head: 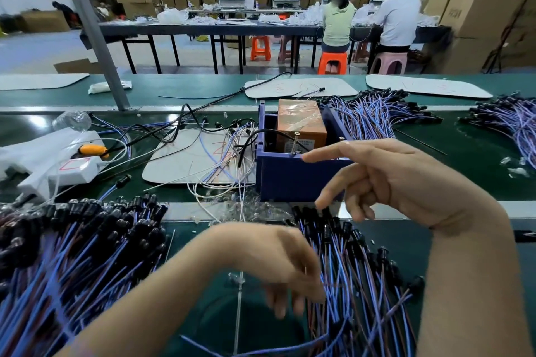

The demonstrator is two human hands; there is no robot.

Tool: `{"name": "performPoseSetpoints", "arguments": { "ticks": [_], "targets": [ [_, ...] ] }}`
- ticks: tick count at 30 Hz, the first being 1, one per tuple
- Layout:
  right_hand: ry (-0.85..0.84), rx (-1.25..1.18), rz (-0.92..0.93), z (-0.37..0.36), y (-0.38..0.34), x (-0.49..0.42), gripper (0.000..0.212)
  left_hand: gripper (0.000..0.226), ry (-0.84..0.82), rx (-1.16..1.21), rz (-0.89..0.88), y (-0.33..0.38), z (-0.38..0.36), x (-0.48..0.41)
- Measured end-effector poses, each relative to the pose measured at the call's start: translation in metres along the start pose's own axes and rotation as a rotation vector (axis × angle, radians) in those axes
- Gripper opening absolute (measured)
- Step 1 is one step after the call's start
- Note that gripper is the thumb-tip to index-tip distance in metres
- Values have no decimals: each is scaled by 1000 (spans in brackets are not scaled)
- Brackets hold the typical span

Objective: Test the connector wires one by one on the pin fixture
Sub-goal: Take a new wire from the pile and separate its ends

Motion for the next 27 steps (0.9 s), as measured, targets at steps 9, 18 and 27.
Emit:
{"name": "performPoseSetpoints", "arguments": {
  "ticks": [9,18,27],
  "targets": [
    [105,32,-42,12,7,2,40,23,-25,-426,145,-2,-24,-11],
    [166,38,-51,21,12,4,32,18,210,-564,91,3,12,3],
    [282,85,-142,33,23,4,28,7,714,-27,-125,-4,57,5]
  ]
}}
Point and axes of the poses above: each hand's wrist, its own x-axis away from the middle knuckle, its own z-axis out of the back of the hand, y = z × x, the point moved 8 cm from there along -x, towards the middle knuckle, and after that the axes turned 7 degrees about -y, right-handed, at the moved point
